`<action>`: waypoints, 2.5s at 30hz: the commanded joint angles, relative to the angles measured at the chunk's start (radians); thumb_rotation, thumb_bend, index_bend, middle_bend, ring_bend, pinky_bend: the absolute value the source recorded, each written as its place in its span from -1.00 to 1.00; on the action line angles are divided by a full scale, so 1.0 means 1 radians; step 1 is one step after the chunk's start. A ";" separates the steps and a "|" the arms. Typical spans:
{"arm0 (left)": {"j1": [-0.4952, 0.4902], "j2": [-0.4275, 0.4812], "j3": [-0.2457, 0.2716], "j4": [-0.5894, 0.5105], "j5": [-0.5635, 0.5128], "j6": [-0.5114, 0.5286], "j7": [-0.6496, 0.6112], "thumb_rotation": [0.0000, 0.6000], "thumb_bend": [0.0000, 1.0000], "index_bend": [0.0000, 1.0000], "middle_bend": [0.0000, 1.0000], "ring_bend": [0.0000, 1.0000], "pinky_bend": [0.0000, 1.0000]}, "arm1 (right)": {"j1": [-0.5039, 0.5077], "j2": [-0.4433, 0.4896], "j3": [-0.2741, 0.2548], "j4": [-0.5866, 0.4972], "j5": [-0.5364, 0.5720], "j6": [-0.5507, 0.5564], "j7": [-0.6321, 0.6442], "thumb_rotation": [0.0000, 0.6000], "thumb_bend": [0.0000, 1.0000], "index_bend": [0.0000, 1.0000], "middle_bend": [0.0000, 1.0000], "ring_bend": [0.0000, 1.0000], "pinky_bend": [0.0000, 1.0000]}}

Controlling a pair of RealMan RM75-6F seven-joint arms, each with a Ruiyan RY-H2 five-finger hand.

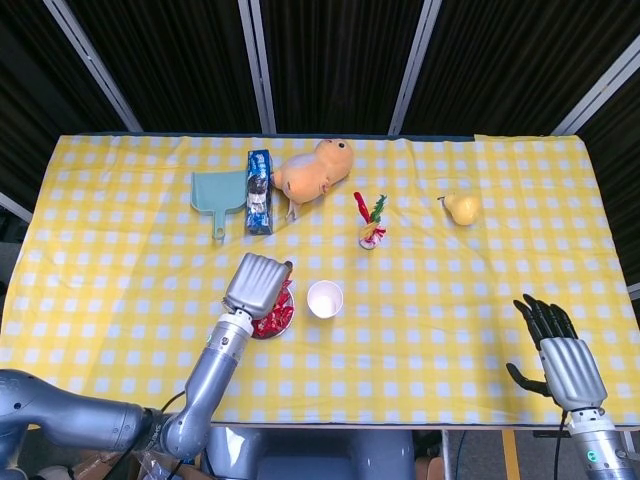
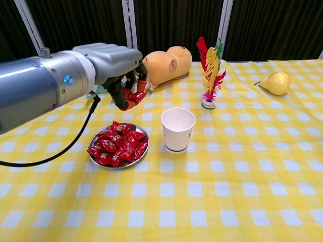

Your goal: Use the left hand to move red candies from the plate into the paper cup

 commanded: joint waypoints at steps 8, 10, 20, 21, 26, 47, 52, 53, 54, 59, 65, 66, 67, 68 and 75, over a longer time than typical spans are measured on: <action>-0.117 -0.106 -0.048 0.098 -0.088 -0.026 0.039 1.00 -0.17 0.00 0.29 0.63 0.81 | -0.001 0.001 0.000 -0.002 -0.003 0.002 0.006 1.00 -0.32 -1.00 -1.00 -1.00 -1.00; -0.139 -0.130 -0.051 0.125 -0.098 -0.032 0.045 1.00 -0.17 0.00 0.29 0.63 0.81 | -0.001 0.001 0.002 -0.002 0.000 0.003 0.008 1.00 -0.32 -1.00 -1.00 -1.00 -1.00; -0.222 -0.228 -0.063 0.256 -0.131 -0.056 0.060 1.00 -0.17 -0.01 0.27 0.63 0.81 | -0.001 0.005 0.001 -0.005 -0.002 0.002 0.023 1.00 -0.32 -1.00 -1.00 -1.00 -1.00; -0.228 -0.235 -0.065 0.267 -0.133 -0.057 0.060 1.00 -0.18 -0.01 0.26 0.63 0.81 | -0.001 0.005 0.001 -0.005 -0.002 0.001 0.023 1.00 -0.32 -1.00 -1.00 -1.00 -1.00; -0.246 -0.251 -0.061 0.292 -0.146 -0.054 0.070 1.00 -0.37 -0.11 0.08 0.63 0.81 | 0.000 0.007 0.002 -0.006 0.002 -0.001 0.027 1.00 -0.32 -1.00 -1.00 -1.00 -1.00; -0.144 -0.115 -0.016 0.103 -0.043 0.013 -0.072 1.00 -0.49 -0.40 -0.29 0.62 0.81 | -0.002 0.005 0.003 -0.006 0.003 0.003 0.016 1.00 -0.32 -1.00 -1.00 -1.00 -1.00; -0.098 -0.023 0.069 0.012 -0.073 0.042 -0.019 1.00 -0.56 -0.55 -0.46 0.62 0.81 | -0.003 0.003 0.002 -0.006 -0.001 0.005 0.007 1.00 -0.32 -1.00 -1.00 -1.00 -1.00; -0.091 -0.015 0.080 0.004 -0.076 0.044 -0.018 1.00 -0.57 -0.57 -0.48 0.62 0.81 | -0.003 0.002 0.001 -0.006 -0.001 0.006 0.005 1.00 -0.32 -1.00 -1.00 -1.00 -1.00; -0.076 -0.001 0.102 -0.006 -0.092 0.047 -0.016 1.00 -0.57 -0.58 -0.49 0.62 0.81 | -0.004 0.002 0.001 -0.006 -0.002 0.007 0.003 1.00 -0.32 -1.00 -1.00 -1.00 -1.00; -0.037 0.022 0.156 -0.011 -0.112 0.031 -0.044 1.00 -0.60 -0.59 -0.50 0.62 0.81 | -0.004 0.000 0.001 -0.007 -0.001 0.008 -0.003 1.00 -0.32 -1.00 -1.00 -1.00 -1.00; -0.008 -0.001 0.190 0.039 -0.117 0.006 -0.085 1.00 -0.59 -0.56 -0.48 0.62 0.81 | -0.004 -0.001 0.002 -0.008 0.002 0.006 -0.003 1.00 -0.32 -1.00 -1.00 -1.00 -1.00; -0.007 -0.008 0.193 0.051 -0.117 0.002 -0.088 1.00 -0.59 -0.56 -0.48 0.62 0.81 | -0.004 0.000 0.002 -0.007 0.002 0.006 -0.002 1.00 -0.32 -1.00 -1.00 -1.00 -1.00; -0.006 -0.014 0.194 0.063 -0.117 -0.001 -0.091 1.00 -0.59 -0.56 -0.48 0.62 0.81 | -0.004 0.000 0.002 -0.008 0.002 0.006 -0.001 1.00 -0.32 -1.00 -1.00 -1.00 -1.00; -0.005 -0.021 0.195 0.073 -0.116 -0.004 -0.093 1.00 -0.59 -0.56 -0.48 0.62 0.81 | -0.004 0.001 0.002 -0.008 0.002 0.005 0.001 1.00 -0.32 -1.00 -1.00 -1.00 -1.00; -0.006 -0.061 0.191 0.134 -0.129 -0.024 -0.093 1.00 -0.59 -0.56 -0.48 0.62 0.81 | -0.002 0.002 0.002 -0.008 0.003 0.002 0.006 1.00 -0.32 -1.00 -1.00 -1.00 -1.00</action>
